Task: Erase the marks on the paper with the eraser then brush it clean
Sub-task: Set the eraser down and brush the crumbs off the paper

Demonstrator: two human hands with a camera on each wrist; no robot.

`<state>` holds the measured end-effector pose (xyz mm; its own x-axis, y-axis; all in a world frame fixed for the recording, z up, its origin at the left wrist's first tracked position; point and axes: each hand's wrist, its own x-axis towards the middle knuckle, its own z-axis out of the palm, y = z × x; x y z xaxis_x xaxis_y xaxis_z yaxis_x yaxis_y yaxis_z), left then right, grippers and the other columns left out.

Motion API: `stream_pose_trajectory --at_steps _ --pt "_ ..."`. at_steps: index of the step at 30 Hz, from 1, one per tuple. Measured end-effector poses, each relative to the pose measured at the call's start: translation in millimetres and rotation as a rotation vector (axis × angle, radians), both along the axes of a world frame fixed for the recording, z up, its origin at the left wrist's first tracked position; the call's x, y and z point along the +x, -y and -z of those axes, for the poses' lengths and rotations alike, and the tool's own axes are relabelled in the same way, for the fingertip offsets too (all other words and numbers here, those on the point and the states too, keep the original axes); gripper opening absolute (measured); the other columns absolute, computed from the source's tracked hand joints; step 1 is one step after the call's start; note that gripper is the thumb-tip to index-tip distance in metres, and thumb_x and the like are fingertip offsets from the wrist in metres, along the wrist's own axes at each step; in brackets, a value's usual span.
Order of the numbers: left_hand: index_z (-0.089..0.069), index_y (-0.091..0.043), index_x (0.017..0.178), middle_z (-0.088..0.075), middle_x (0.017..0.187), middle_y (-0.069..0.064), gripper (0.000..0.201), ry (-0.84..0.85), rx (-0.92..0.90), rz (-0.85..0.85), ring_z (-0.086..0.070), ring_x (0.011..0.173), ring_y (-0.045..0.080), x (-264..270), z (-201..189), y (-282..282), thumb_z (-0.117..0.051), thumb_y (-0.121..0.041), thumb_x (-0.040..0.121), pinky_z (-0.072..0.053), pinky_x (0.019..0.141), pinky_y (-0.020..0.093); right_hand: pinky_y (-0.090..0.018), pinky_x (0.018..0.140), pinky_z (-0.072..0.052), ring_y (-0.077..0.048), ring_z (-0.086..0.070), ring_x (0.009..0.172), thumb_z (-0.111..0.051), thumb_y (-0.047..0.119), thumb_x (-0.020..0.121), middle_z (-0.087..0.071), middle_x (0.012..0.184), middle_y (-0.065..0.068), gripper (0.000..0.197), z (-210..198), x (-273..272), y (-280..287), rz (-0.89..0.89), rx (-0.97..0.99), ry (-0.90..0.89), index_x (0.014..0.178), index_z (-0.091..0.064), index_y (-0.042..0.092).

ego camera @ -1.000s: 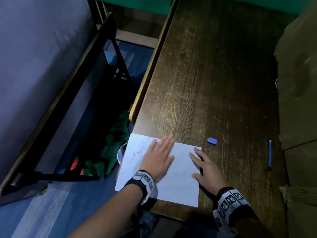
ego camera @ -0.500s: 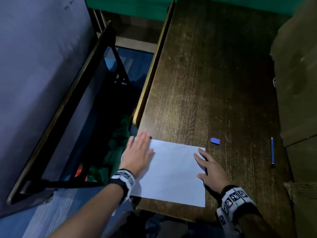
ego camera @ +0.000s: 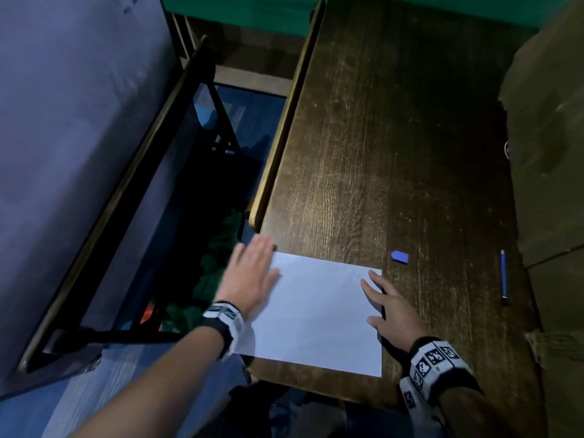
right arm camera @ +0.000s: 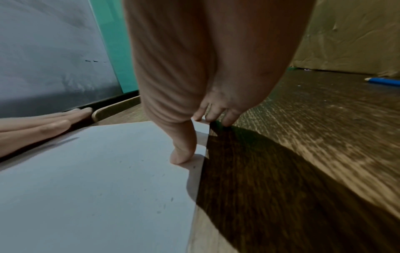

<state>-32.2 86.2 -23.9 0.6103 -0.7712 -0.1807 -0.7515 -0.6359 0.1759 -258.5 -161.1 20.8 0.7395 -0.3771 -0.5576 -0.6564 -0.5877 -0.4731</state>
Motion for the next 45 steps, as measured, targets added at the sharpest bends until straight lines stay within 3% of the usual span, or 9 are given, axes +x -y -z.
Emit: stream_pose_trajectory --at_steps 5,9,14,22,26,31,39,43,45 --pt "-0.003 -0.025 0.163 0.009 0.169 -0.006 0.064 -0.112 -0.013 0.441 0.01 0.155 0.012 -66.3 12.4 41.0 -0.019 -0.053 0.107 0.007 0.124 0.041 -0.005 0.102 -0.017 -0.001 -0.022 0.142 -0.07 0.003 0.087 -0.01 0.161 0.022 0.079 -0.7 1.2 0.1 -0.024 -0.033 0.004 0.152 -0.033 0.03" --pt "-0.026 -0.017 0.16 -0.022 0.167 0.003 0.063 0.031 -0.002 0.159 -0.021 0.154 0.019 -17.9 20.4 -5.0 -0.024 -0.048 0.106 -0.02 0.121 0.05 -0.017 0.109 -0.02 -0.009 -0.02 0.147 -0.07 0.005 0.088 -0.008 0.161 0.023 0.08 3.8 0.5 1.1 -0.034 -0.046 0.002 0.152 -0.031 0.032" --pt "-0.021 -0.008 0.159 -0.019 0.167 0.009 0.068 0.137 0.092 -0.031 -0.019 0.155 0.023 27.0 -3.6 -23.1 -0.016 -0.049 0.105 -0.019 0.123 0.05 -0.041 0.119 -0.029 -0.016 -0.021 0.147 -0.072 0.015 0.086 -0.007 0.159 0.028 0.082 12.8 -1.9 3.7 -0.036 -0.078 -0.017 0.151 -0.029 0.041" --pt "0.0 -0.025 0.163 0.011 0.169 -0.005 0.064 -0.179 0.009 0.482 0.012 0.155 0.012 -88.6 6.4 78.0 -0.019 -0.052 0.108 0.009 0.125 0.041 -0.036 0.119 -0.028 -0.014 -0.022 0.146 -0.076 0.017 0.084 -0.011 0.159 0.026 0.084 15.8 -0.5 7.7 -0.056 -0.111 -0.007 0.151 -0.031 0.04" --pt "-0.029 -0.017 0.16 -0.018 0.167 0.0 0.062 -0.044 -0.058 0.246 -0.021 0.154 0.018 -39.3 18.5 37.7 -0.024 -0.047 0.105 -0.026 0.12 0.053 -0.038 0.12 -0.025 -0.016 -0.02 0.147 -0.075 0.023 0.086 -0.007 0.159 0.028 0.083 14.3 -9.2 5.8 -0.058 -0.128 -0.022 0.151 -0.027 0.043" --pt "-0.015 -0.01 0.161 -0.012 0.169 0.005 0.063 0.096 0.008 -0.101 -0.01 0.156 0.02 18.3 5.8 -6.1 -0.018 -0.043 0.107 -0.012 0.125 0.047 -0.037 0.119 -0.019 -0.016 -0.018 0.147 -0.073 0.029 0.087 -0.004 0.156 0.033 0.08 13.2 -23.2 1.8 -0.033 -0.123 -0.015 0.15 -0.027 0.045" --pt "-0.001 -0.023 0.162 0.008 0.169 -0.003 0.065 -0.157 -0.056 0.459 0.009 0.156 0.014 -106.1 12.8 89.4 -0.021 -0.05 0.107 0.007 0.125 0.041 -0.035 0.121 -0.017 -0.011 -0.019 0.146 -0.076 0.031 0.084 -0.003 0.154 0.031 0.082 13.1 -38.4 16.5 -0.061 -0.162 -0.019 0.151 -0.029 0.04" --pt "-0.027 -0.017 0.16 -0.017 0.167 0.001 0.063 -0.069 -0.102 0.186 -0.023 0.154 0.019 -57.0 28.4 54.1 -0.027 -0.047 0.104 -0.01 0.122 0.044 -0.036 0.12 -0.019 -0.011 -0.019 0.146 -0.075 0.032 0.084 -0.002 0.157 0.031 0.082 14.0 -55.0 25.5 -0.042 -0.152 -0.034 0.151 -0.028 0.043" --pt "-0.029 -0.012 0.159 -0.024 0.167 0.003 0.065 -0.013 -0.05 -0.006 -0.023 0.153 0.019 -16.1 25.8 24.0 -0.022 -0.046 0.104 -0.011 0.122 0.045 -0.037 0.121 -0.02 -0.012 -0.017 0.147 -0.076 0.03 0.084 -0.002 0.158 0.031 0.083 15.0 -55.0 25.0 -0.038 -0.135 -0.026 0.151 -0.027 0.043"
